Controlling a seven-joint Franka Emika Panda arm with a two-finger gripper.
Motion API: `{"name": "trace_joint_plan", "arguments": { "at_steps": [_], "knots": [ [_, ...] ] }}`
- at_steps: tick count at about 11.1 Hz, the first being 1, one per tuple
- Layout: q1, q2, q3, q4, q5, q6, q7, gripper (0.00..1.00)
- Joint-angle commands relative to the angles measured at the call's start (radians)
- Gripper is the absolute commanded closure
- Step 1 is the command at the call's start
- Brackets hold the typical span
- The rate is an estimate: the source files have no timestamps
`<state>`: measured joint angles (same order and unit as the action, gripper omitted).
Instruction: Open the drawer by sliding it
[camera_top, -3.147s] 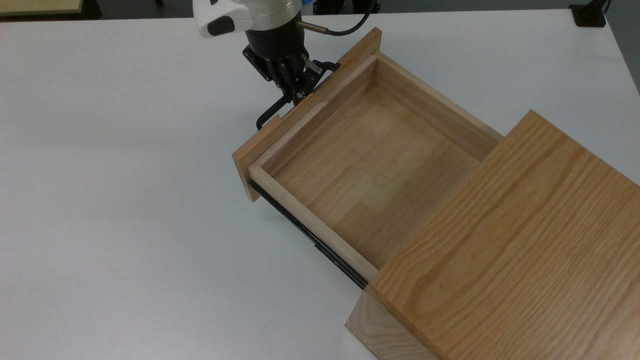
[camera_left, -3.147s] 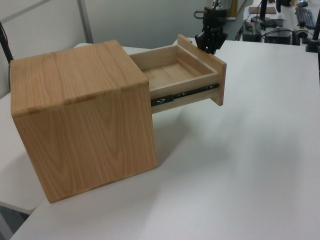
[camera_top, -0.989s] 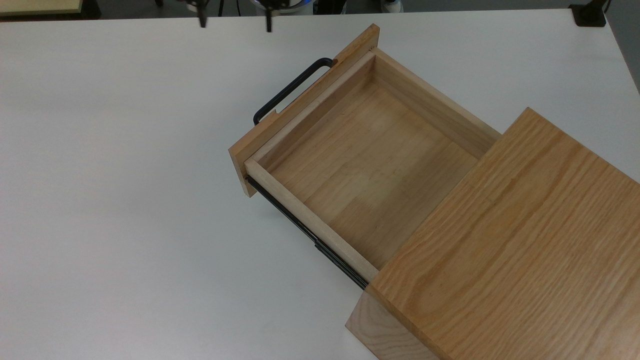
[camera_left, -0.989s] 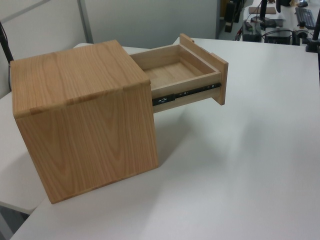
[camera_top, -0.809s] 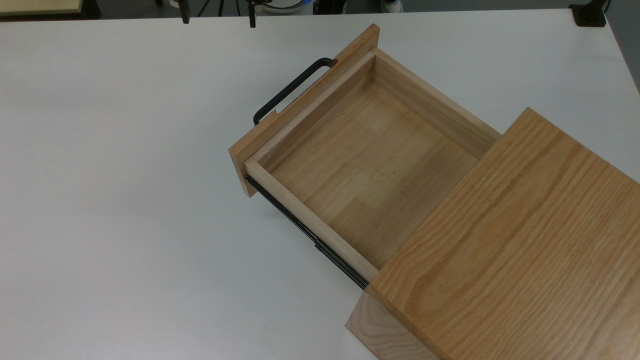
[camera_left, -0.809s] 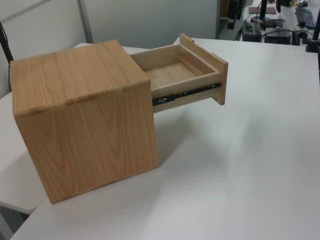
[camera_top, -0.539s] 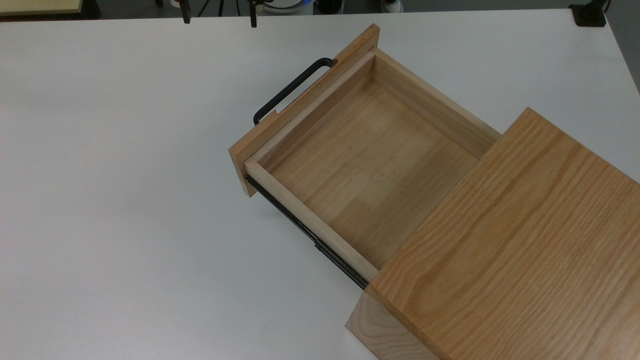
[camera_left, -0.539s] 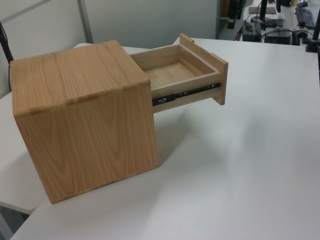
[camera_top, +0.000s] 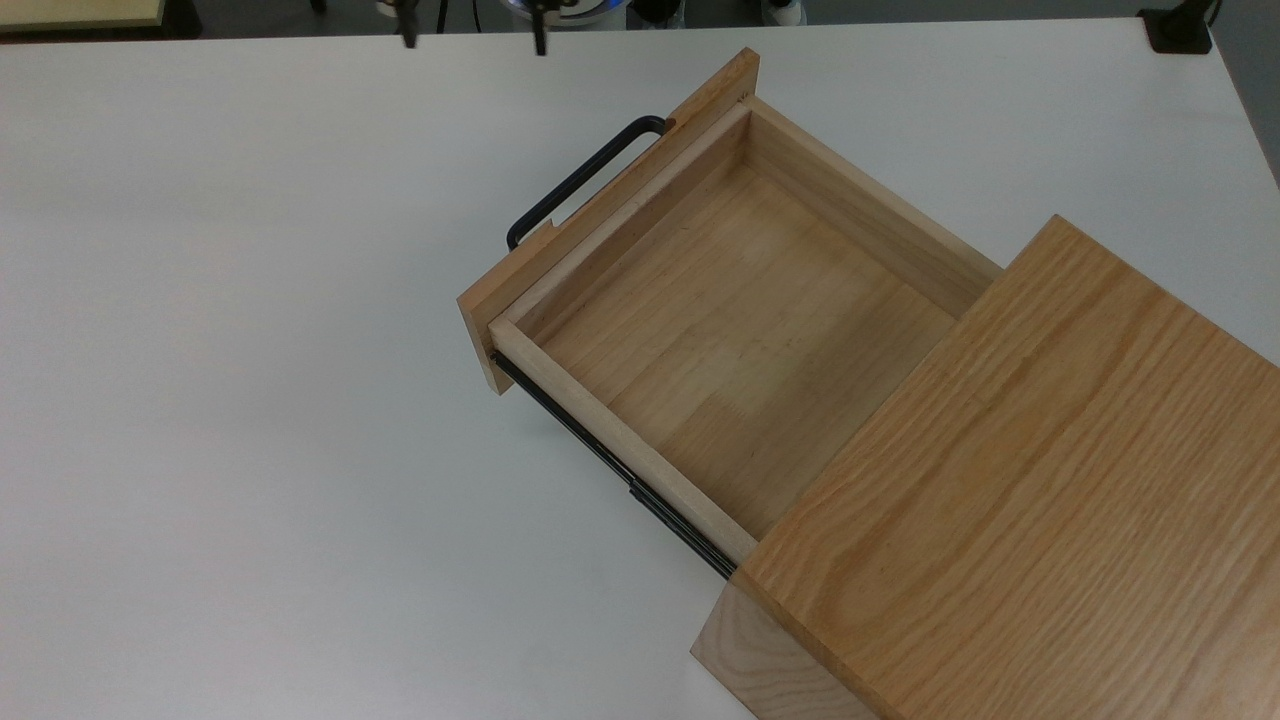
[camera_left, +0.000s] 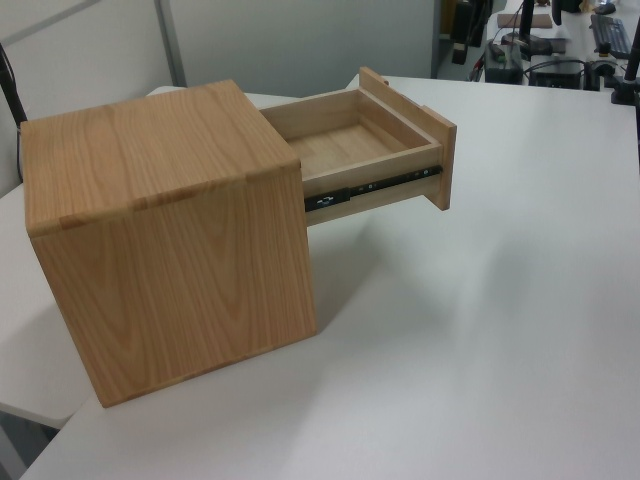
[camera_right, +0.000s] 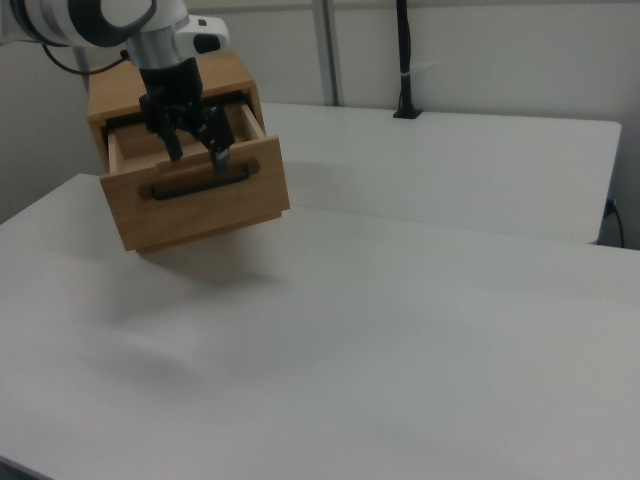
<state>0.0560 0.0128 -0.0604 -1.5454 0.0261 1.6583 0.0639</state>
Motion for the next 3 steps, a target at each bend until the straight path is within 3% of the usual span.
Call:
{"name": "trace_joint_plan", "arguments": {
  "at_steps": [1, 3],
  "knots": [
    [0.008, -0.022, -0.004, -0.018, 0.049, -0.014, 0.08, 0.0],
    [0.005, -0.024, -0.004, -0.018, 0.049, -0.015, 0.038, 0.0]
  ]
}}
